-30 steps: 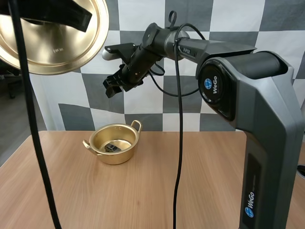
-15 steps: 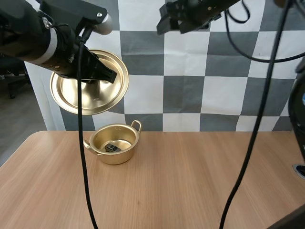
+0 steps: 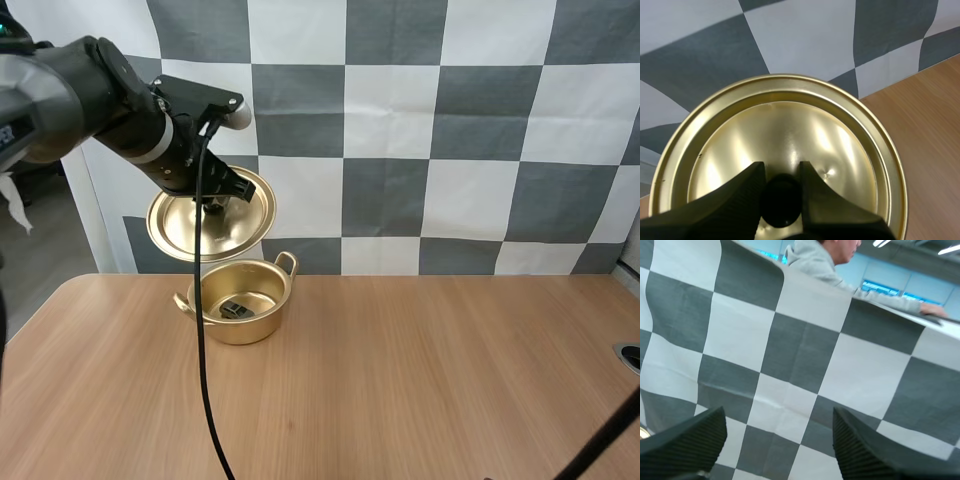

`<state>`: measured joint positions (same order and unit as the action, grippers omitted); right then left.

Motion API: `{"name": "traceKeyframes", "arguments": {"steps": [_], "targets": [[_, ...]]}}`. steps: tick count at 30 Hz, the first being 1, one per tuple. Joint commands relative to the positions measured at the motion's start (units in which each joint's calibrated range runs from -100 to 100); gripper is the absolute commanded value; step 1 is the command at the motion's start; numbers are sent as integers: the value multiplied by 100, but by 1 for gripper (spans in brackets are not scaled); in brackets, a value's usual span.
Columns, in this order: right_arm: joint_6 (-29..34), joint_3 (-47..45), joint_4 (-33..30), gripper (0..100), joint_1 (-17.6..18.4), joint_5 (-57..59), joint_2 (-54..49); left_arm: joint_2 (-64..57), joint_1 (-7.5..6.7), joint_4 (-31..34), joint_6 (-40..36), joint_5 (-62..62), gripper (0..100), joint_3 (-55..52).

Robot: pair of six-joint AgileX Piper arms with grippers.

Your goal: Open the pot, put the car inside, and close it

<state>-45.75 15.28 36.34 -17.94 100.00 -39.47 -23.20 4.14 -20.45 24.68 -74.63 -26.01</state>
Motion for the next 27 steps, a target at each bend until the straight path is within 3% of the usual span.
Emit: {"name": "traceKeyframes", "arguments": {"steps": [1, 10, 27], "targets": [[127, -7, -194, 100, -68, 0, -444, 451, 1, -265, 168, 58, 0, 3], [534, -21, -1065, 100, -68, 0, -468, 1460, 1, -505, 339, 382, 0, 3], [659, -21, -1053, 100, -68, 0, -496, 2767, 1, -587, 578, 1326, 0, 3]]}}
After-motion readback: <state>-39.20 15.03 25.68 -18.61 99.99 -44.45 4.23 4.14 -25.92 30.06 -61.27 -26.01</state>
